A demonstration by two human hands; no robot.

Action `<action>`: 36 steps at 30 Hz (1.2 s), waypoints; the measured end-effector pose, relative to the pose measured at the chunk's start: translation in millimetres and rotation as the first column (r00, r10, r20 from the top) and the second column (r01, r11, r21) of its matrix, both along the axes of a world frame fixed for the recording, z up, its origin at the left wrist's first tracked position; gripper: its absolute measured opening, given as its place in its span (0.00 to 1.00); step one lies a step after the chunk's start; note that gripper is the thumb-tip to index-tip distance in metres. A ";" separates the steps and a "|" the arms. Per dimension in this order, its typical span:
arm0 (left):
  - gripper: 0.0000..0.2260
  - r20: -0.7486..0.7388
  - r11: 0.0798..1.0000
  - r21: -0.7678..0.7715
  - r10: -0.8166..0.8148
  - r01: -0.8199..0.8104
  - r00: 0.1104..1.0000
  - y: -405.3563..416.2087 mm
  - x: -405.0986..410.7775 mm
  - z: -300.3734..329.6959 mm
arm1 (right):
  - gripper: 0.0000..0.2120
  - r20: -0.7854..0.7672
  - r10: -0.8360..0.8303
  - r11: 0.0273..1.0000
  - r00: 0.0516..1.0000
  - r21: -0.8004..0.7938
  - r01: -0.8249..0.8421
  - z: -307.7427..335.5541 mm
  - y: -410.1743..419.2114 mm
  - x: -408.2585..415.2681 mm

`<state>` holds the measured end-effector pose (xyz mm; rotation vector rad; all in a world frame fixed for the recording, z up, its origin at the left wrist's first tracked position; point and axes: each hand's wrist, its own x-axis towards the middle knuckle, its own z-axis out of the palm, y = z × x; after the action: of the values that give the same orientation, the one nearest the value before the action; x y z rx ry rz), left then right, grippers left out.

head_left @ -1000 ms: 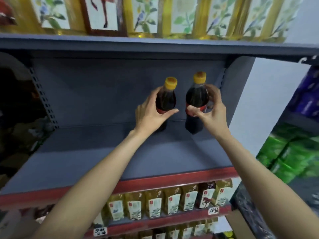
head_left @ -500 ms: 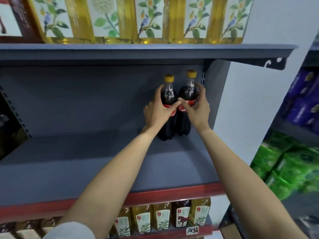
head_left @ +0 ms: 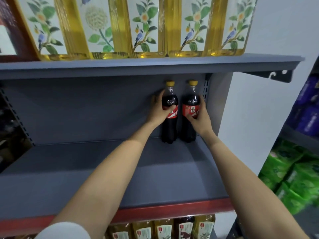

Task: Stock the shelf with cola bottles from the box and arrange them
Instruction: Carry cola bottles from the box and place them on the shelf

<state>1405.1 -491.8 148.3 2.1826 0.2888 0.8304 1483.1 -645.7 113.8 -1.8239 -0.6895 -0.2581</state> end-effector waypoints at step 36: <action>0.10 -0.273 0.601 -0.265 0.703 -0.754 0.657 135.1 -784.1 -195.8 | 0.17 -0.036 0.852 0.455 0.522 -0.442 -0.773 -182.6 256.9 -630.8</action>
<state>621.0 -356.8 -47.5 1.7329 1.3856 0.9474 852.3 -388.8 -68.7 -1.6133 -1.8083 0.4165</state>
